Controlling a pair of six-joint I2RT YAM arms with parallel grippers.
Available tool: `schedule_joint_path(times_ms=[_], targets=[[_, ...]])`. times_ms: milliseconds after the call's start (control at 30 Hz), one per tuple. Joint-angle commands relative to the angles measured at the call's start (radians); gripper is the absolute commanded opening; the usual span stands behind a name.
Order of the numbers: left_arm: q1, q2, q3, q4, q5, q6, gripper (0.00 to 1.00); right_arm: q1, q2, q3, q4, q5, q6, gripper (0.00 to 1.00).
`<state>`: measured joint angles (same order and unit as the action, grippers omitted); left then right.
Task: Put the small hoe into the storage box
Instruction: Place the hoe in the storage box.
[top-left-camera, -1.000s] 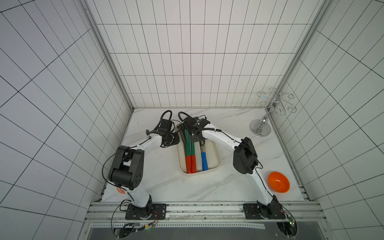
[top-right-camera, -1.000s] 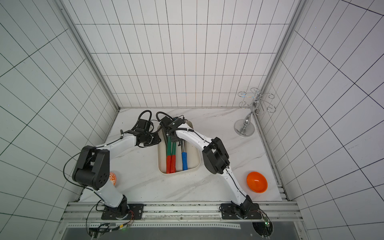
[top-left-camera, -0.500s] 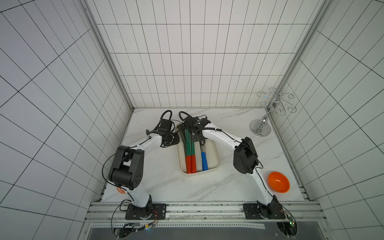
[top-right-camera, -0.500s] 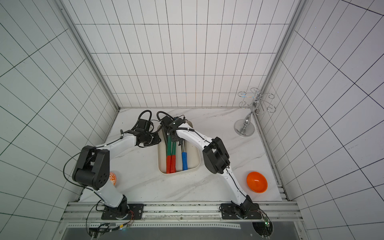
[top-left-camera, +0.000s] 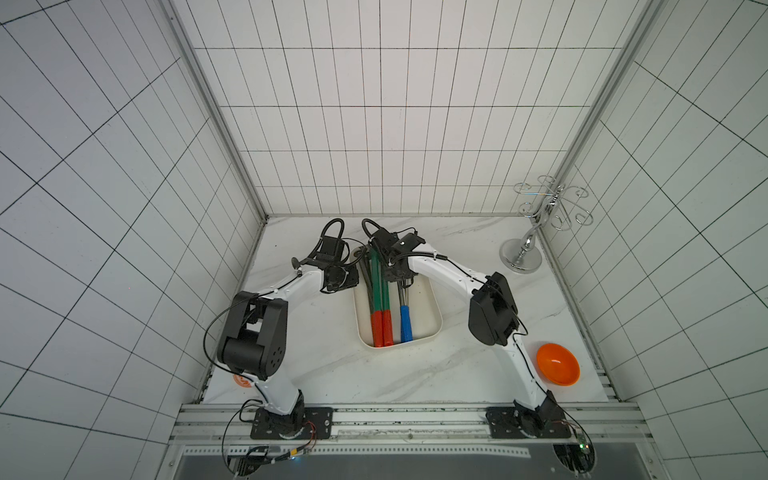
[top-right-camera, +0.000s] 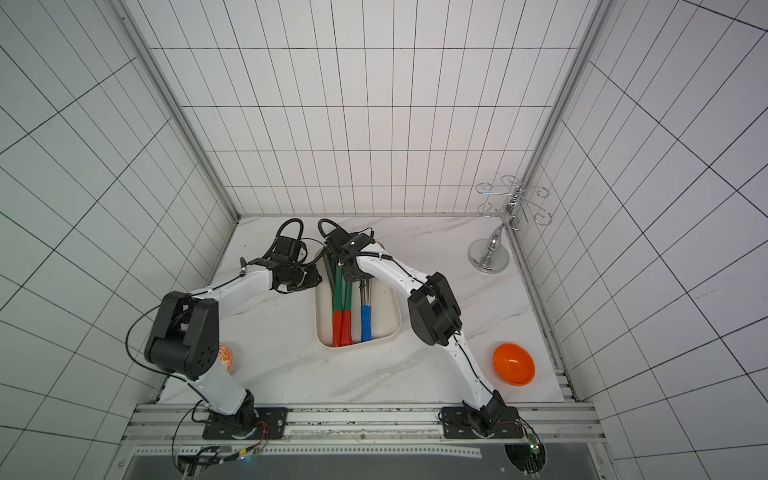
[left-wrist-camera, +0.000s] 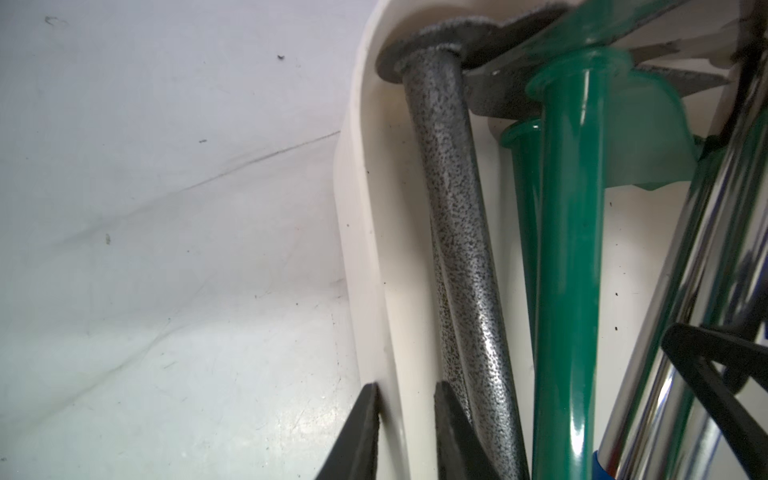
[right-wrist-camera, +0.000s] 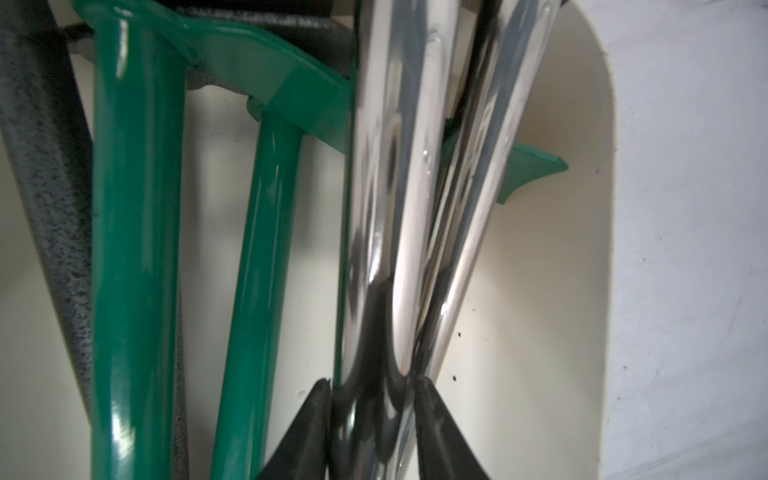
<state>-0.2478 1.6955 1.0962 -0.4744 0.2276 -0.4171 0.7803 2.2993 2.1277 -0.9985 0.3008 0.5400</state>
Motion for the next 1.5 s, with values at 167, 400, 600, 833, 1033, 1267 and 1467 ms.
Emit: schedule_joint_path(times_ms=[167,400,600,833,1033,1267,1467], targets=[[-0.008,-0.028,0.034,0.014,-0.002,0.012,0.27,-0.044,-0.045,0.133,-0.037,-0.003,-0.03,0.44],[-0.008,-0.033,0.036,0.013,-0.003,0.012,0.27,-0.105,0.002,0.259,-0.024,-0.032,-0.052,0.47],[-0.008,-0.031,0.036,0.013,-0.003,0.012,0.27,-0.12,0.023,0.287,0.029,-0.069,-0.075,0.47],[-0.007,-0.097,0.01,0.067,-0.017,0.002,0.26,-0.122,0.028,0.283,0.114,-0.102,-0.075,0.46],[-0.007,-0.167,0.039,0.143,-0.003,-0.006,0.32,-0.122,-0.055,0.146,0.163,-0.093,-0.072,0.47],[-0.008,-0.036,0.192,0.126,-0.007,-0.038,0.36,-0.119,-0.113,0.028,0.17,-0.14,-0.061,0.48],[-0.016,0.053,0.267,0.155,0.01,-0.061,0.34,-0.117,-0.17,-0.075,0.199,-0.142,-0.054,0.47]])
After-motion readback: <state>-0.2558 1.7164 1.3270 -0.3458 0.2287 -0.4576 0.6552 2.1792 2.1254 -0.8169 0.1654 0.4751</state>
